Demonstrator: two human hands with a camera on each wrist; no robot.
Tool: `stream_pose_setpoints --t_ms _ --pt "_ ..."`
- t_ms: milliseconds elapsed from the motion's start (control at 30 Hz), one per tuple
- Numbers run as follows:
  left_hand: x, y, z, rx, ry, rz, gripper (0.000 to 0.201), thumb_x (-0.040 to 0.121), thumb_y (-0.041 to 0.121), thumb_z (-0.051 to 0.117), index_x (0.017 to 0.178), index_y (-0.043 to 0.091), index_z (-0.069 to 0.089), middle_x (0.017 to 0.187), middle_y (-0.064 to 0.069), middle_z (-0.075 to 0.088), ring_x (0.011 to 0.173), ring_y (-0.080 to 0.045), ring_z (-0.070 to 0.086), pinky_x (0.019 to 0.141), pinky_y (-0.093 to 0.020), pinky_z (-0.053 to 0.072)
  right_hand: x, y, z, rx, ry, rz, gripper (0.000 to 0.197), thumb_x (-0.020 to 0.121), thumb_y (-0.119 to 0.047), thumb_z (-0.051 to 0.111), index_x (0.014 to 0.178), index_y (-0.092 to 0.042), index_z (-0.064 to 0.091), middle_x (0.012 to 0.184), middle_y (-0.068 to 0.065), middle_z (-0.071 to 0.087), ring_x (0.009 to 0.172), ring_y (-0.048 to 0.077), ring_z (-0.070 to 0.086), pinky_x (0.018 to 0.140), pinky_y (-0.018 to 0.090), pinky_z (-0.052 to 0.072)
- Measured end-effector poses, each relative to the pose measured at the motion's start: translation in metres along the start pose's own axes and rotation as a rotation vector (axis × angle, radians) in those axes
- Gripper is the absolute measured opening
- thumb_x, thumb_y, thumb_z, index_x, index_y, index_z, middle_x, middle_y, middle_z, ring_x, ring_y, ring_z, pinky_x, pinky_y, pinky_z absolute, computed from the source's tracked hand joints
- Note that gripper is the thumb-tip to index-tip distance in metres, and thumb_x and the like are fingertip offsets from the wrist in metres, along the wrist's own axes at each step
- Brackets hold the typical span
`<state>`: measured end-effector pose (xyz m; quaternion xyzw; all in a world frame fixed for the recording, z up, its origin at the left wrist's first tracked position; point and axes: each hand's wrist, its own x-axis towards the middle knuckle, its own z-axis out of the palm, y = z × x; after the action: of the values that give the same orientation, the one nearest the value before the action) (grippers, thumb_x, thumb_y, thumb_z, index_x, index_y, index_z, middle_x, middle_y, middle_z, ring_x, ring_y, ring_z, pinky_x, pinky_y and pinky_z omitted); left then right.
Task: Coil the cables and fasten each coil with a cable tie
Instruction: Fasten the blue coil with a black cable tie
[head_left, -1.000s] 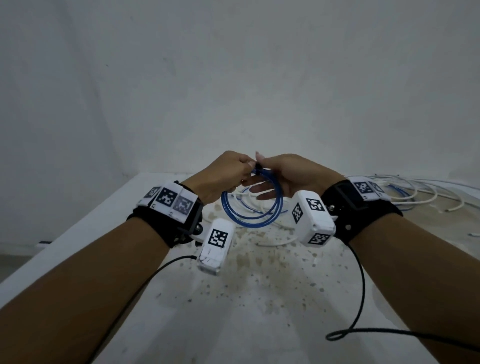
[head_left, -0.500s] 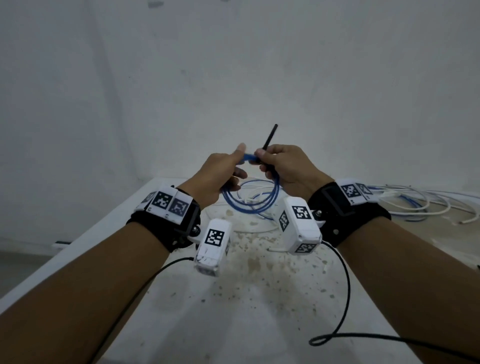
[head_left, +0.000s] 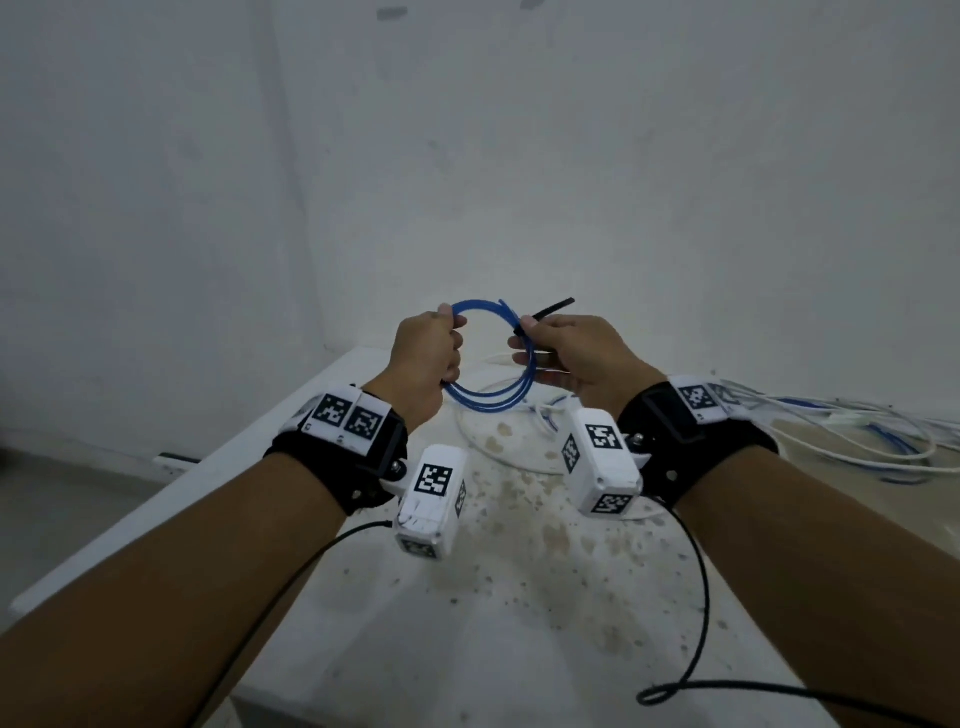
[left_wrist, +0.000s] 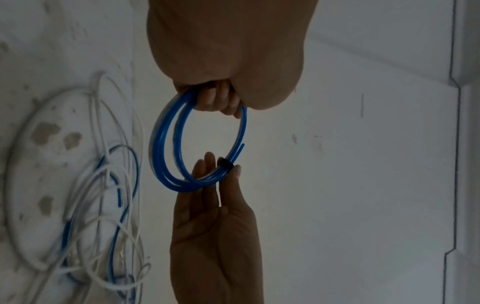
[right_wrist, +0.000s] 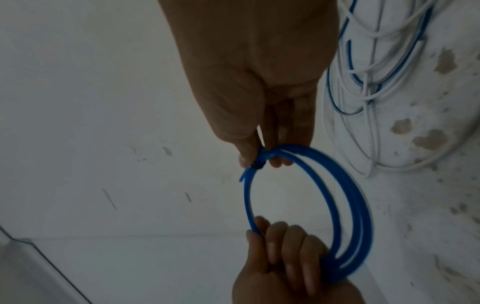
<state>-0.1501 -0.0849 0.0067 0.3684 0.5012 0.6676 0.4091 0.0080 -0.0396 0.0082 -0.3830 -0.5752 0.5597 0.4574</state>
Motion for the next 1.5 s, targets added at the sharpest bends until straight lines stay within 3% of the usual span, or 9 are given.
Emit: stream_pose_setpoints --t_ms 300,400,500,667,767,1167,1267,1367,1500 --pt "0.062 -0.005 -0.063 0.084 0.094 -0.068 0.032 0.104 0.027 0.042 0.086 0.008 0.060 0.061 0.001 0.042 0.043 -0.009 0.034 0.044 -0.020 0.032 0.069 0.015 0.053 -0.181 -0.130 -0.030 0.017 0.090 -0.012 0.069 0.096 0.004 0.070 0.088 0.015 0.073 0.073 0.021 0.071 0.068 0.033 0.061" --pt "0.090 -0.012 -0.085 0.074 0.120 -0.149 0.032 0.102 0.037 0.047 0.097 0.009 0.060 0.079 -0.006 0.057 0.068 -0.016 0.054 0.074 -0.030 0.053 0.104 0.033 0.072 -0.107 -0.070 -0.008 0.013 0.091 -0.009 0.067 0.092 0.004 0.068 0.083 0.014 0.070 0.070 0.022 0.068 0.066 0.033 0.062" --pt "0.109 -0.025 -0.109 0.214 0.094 -0.215 0.030 0.099 0.042 0.050 0.113 0.015 0.053 0.104 -0.004 0.054 0.097 -0.020 0.053 0.097 -0.036 0.042 0.151 0.058 0.093 -0.022 0.027 0.029 0.012 0.093 -0.006 0.064 0.086 0.004 0.067 0.075 0.012 0.066 0.066 0.023 0.066 0.061 0.032 0.061" --pt "0.130 -0.051 -0.132 0.402 0.095 -0.255 0.011 0.099 0.024 0.054 0.099 0.013 0.057 0.106 -0.007 0.057 0.096 -0.019 0.056 0.087 -0.032 0.045 0.227 0.114 0.124 -0.132 -0.005 0.147 0.018 0.096 -0.020 0.060 0.110 -0.010 0.056 0.100 0.005 0.061 0.087 0.020 0.065 0.061 0.025 0.057" --pt "0.144 -0.057 -0.144 0.422 0.097 -0.279 0.010 0.098 0.020 0.054 0.091 0.015 0.059 0.102 -0.005 0.059 0.092 -0.019 0.057 0.089 -0.034 0.047 0.258 0.135 0.142 -0.640 -0.045 0.020 0.032 0.098 -0.030 0.055 0.124 -0.011 0.055 0.109 0.005 0.066 0.092 0.024 0.066 0.070 0.027 0.053" --pt "0.187 -0.072 -0.178 0.458 0.144 -0.346 0.020 0.096 0.020 0.058 0.111 0.007 0.060 0.107 -0.008 0.064 0.088 -0.017 0.060 0.089 -0.034 0.051 0.298 0.150 0.176 -1.803 -0.353 -0.384 0.007 0.093 -0.016 0.055 0.094 -0.014 0.062 0.088 0.008 0.066 0.071 0.022 0.057 0.068 0.026 0.040" --pt "0.188 -0.076 -0.181 0.454 0.141 -0.359 0.026 0.096 0.020 0.059 0.118 0.006 0.059 0.108 -0.008 0.065 0.087 -0.016 0.061 0.084 -0.032 0.051 0.298 0.149 0.175 -1.799 -0.343 -0.368 0.013 0.091 -0.022 0.058 0.097 -0.015 0.067 0.080 0.005 0.062 0.069 0.021 0.059 0.066 0.023 0.042" --pt "0.186 -0.076 -0.183 0.449 0.145 -0.368 0.029 0.095 0.020 0.060 0.120 0.005 0.059 0.104 -0.007 0.065 0.086 -0.016 0.061 0.078 -0.029 0.051 0.295 0.142 0.167 -1.598 -0.332 -0.264 0.031 0.092 -0.030 0.055 0.115 -0.013 0.067 0.098 0.007 0.070 0.086 0.025 0.068 0.069 0.025 0.046" --pt "0.179 -0.071 -0.175 0.448 0.149 -0.349 0.030 0.095 0.018 0.060 0.120 0.003 0.058 0.104 -0.008 0.065 0.086 -0.017 0.061 0.077 -0.029 0.051 0.277 0.128 0.137 -1.400 -0.229 -0.231 0.025 0.088 -0.029 0.067 0.102 -0.009 0.061 0.098 0.009 0.070 0.088 0.027 0.068 0.080 0.032 0.055"
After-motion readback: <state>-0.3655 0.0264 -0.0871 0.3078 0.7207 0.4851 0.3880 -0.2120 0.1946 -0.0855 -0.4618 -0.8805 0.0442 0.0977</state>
